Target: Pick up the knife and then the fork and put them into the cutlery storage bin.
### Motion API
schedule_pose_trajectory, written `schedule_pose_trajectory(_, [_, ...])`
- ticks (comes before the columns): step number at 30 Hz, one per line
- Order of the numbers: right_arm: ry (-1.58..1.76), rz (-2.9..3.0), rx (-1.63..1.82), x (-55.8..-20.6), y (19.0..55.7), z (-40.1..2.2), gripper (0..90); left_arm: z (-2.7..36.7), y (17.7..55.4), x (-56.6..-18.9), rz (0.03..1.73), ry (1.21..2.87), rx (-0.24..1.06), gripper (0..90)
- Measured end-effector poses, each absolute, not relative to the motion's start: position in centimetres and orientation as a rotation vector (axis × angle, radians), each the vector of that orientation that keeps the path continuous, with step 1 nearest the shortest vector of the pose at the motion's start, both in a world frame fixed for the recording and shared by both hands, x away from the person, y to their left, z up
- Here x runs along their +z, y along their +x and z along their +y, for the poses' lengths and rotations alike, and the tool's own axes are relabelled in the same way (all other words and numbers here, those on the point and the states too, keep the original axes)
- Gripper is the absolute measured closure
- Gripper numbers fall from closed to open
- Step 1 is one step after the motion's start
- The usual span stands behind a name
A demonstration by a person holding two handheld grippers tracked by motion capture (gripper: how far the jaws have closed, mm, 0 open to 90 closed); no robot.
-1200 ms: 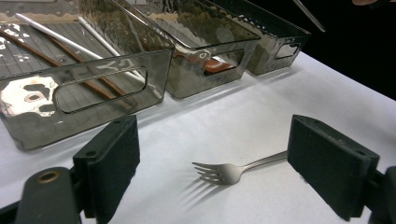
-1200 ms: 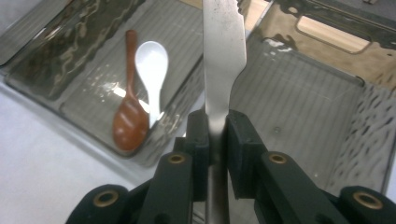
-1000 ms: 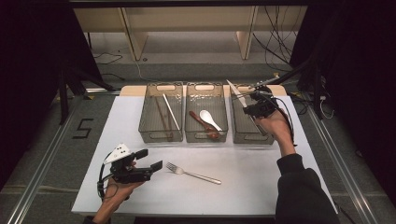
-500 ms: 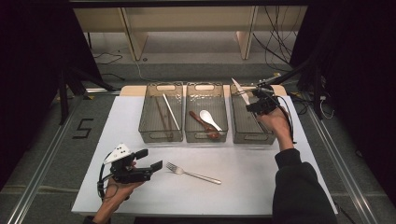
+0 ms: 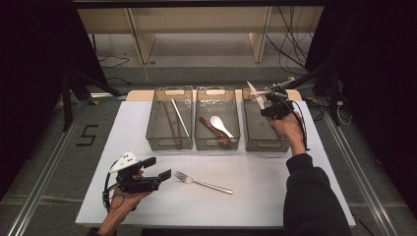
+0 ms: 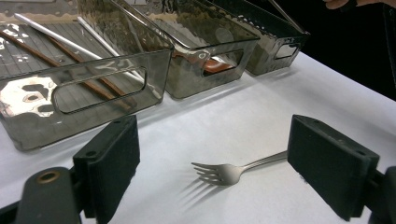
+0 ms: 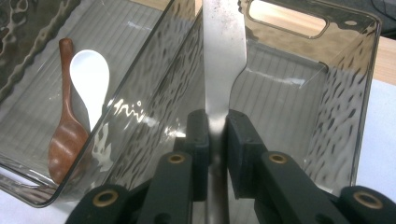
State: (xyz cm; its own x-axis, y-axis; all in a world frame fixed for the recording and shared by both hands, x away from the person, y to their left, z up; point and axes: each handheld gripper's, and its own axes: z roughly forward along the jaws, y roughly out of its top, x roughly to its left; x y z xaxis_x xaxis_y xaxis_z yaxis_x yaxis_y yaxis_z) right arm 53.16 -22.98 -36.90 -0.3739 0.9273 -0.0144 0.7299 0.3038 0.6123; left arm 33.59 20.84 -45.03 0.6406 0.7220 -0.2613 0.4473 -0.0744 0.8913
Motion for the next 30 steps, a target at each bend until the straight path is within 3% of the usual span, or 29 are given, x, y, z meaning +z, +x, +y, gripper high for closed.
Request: schedule_pose_trajectory(30, [1.547, 2.204, 0.66, -39.7, 54.0, -23.5, 80.2, 20.8, 33.6, -45.0, 0.96, 1.715, 0.297, 16.7])
